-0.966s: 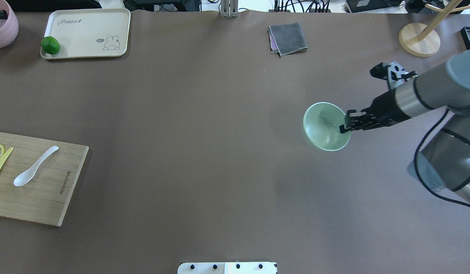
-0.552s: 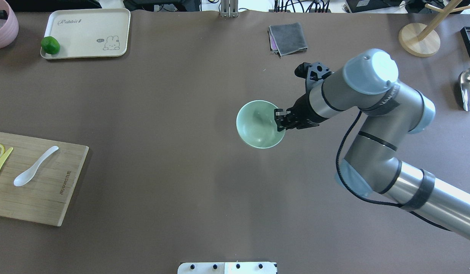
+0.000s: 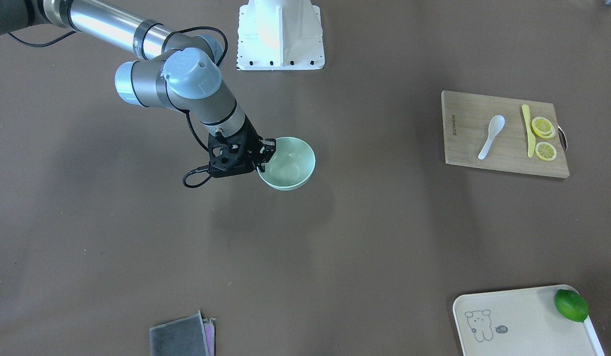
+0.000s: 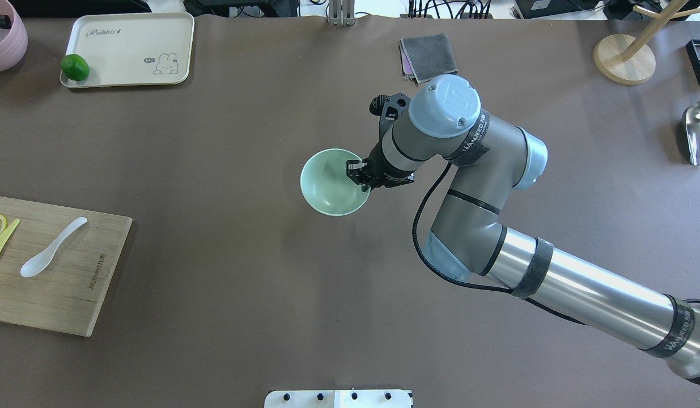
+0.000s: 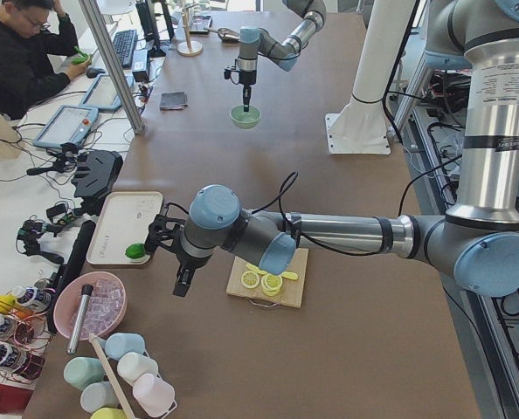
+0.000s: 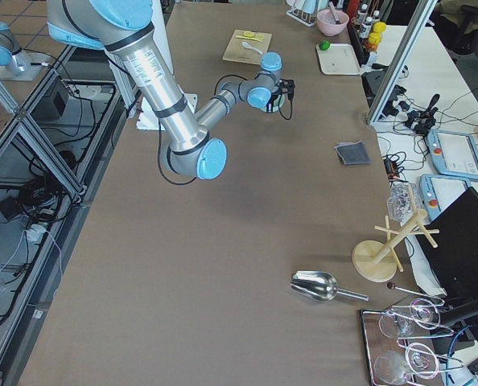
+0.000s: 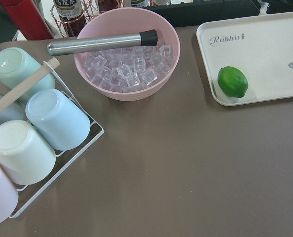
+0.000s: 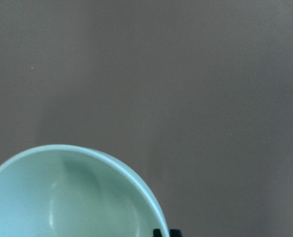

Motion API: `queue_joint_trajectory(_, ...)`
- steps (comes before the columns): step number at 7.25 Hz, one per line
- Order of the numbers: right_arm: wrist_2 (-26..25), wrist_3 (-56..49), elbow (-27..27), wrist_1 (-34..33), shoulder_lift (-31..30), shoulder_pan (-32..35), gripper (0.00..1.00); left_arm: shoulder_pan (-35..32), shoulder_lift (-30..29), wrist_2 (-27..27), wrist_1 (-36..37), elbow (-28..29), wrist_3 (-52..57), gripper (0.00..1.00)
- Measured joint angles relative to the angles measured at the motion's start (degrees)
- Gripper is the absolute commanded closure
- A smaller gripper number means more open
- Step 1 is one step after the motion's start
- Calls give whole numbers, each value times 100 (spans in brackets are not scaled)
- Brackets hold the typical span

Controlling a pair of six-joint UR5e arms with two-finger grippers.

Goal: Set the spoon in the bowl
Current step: 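Grip the bowl rim with the right gripper and slide it toward the table center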

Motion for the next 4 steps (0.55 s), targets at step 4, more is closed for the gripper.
queue_joint_trajectory(4,-341,-13,-459,3,355,-327,100,5,-29,-37,0,18,-5,2)
